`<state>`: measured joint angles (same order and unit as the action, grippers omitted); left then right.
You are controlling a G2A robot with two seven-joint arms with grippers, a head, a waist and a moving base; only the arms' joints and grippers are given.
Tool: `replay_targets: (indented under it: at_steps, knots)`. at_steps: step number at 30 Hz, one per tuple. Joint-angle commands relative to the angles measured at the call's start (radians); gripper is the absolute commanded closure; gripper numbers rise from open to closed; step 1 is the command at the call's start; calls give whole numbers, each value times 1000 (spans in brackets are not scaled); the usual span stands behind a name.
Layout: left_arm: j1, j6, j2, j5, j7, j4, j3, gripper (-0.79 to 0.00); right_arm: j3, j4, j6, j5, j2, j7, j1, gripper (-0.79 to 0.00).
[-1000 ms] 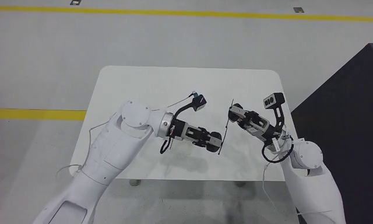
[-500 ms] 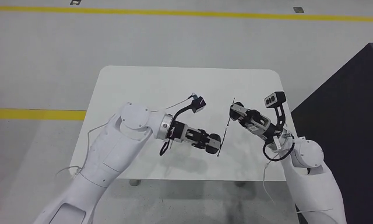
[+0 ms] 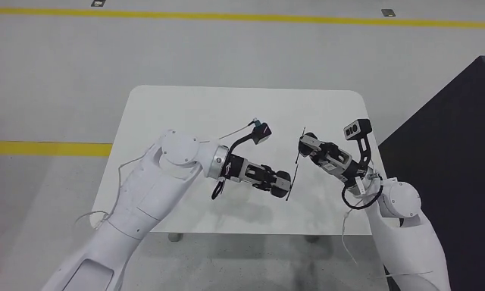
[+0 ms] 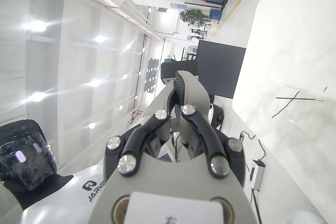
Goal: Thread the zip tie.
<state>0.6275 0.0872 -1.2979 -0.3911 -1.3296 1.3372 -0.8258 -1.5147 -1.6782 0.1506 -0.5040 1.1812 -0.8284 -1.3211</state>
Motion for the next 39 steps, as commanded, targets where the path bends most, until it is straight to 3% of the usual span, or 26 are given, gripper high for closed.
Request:
replay_targets:
  at_steps: [1, 39]
  knots:
    - [1, 2, 0, 1, -2, -3, 0, 0, 0, 0, 0, 0, 0, 0, 0, 0]
    - [26, -17, 12, 0, -3, 19, -24, 0, 0, 0, 0, 0, 0, 0, 0, 0]
